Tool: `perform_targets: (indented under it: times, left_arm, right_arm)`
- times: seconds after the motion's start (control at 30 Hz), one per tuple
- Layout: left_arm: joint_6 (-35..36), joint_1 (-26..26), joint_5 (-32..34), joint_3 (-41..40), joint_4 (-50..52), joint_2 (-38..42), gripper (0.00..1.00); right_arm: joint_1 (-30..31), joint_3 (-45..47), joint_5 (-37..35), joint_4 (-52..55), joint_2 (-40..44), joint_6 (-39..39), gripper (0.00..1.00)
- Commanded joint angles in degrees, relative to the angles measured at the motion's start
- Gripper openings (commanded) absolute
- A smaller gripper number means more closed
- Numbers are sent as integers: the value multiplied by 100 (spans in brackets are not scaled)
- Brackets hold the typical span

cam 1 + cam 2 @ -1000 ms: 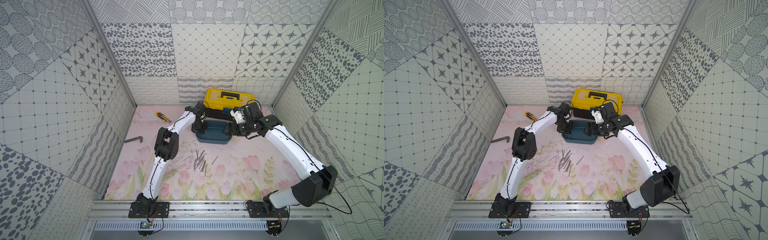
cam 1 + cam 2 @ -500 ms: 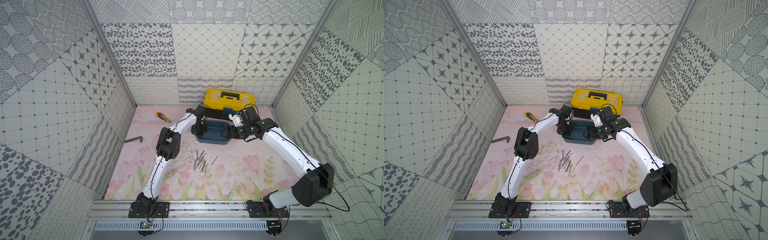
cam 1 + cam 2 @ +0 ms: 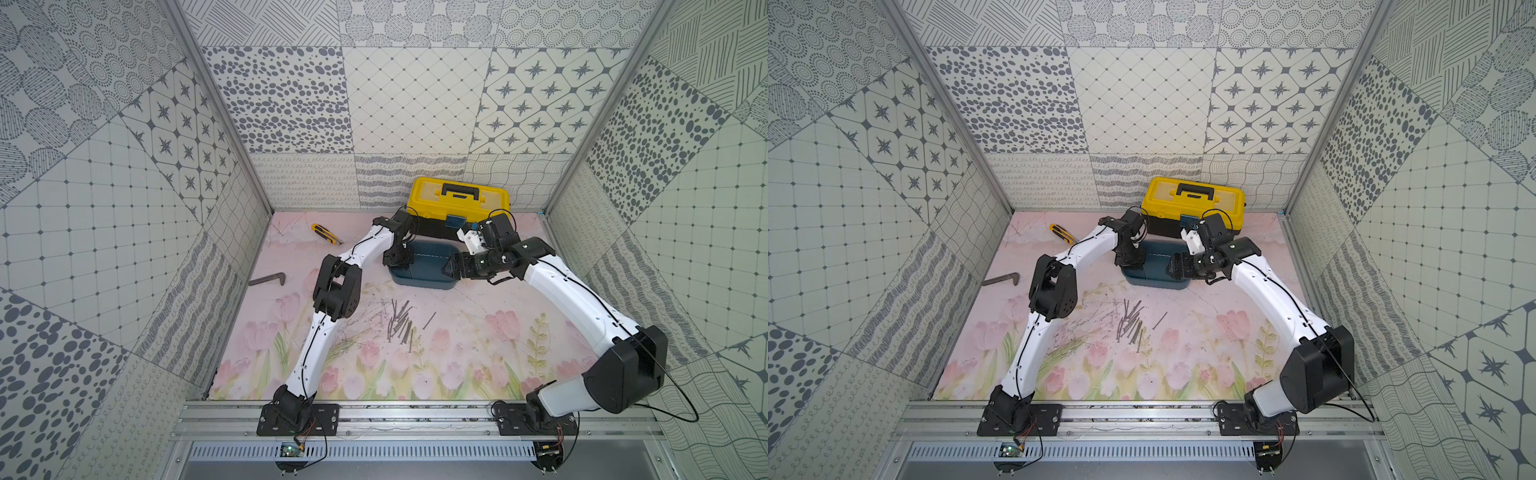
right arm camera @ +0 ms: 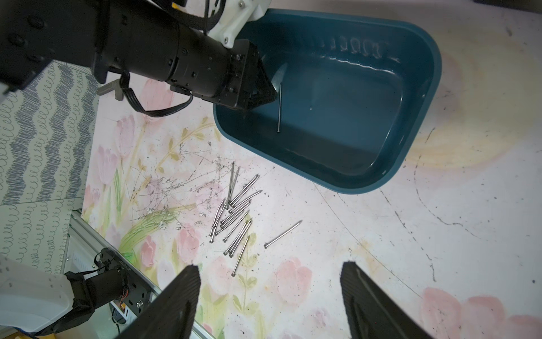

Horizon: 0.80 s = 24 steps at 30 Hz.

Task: Put the nails on the desktop into the storage box
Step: Place the nail in the storage box.

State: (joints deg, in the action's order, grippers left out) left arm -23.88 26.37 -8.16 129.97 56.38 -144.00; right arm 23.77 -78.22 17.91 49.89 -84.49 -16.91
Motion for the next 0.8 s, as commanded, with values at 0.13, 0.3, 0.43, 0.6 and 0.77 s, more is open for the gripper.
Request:
perform_targets:
  times: [0.13,0.3,0.43,0.6,0.77]
  left_arm:
    - [-75,24,10,-70,-70,643,27]
    - [-9,26,-221,-376,-288,1163,30]
    - [55,41,-340,-670,-348,1743,32]
    - [377,152,-515,-1453,-371,2640,35]
    - [737,401,-517,-2601,-346,3598,39]
  right_arm:
    - [11,43,-356,-173,250,-150,97]
    - [13,92,-653,-181,439,-456,97]
    - [5,141,-571,-176,492,-705,97]
    - [-94,398,-683,-173,778,-1238,97]
    - [-406,655,-228,-152,927,-1620,97]
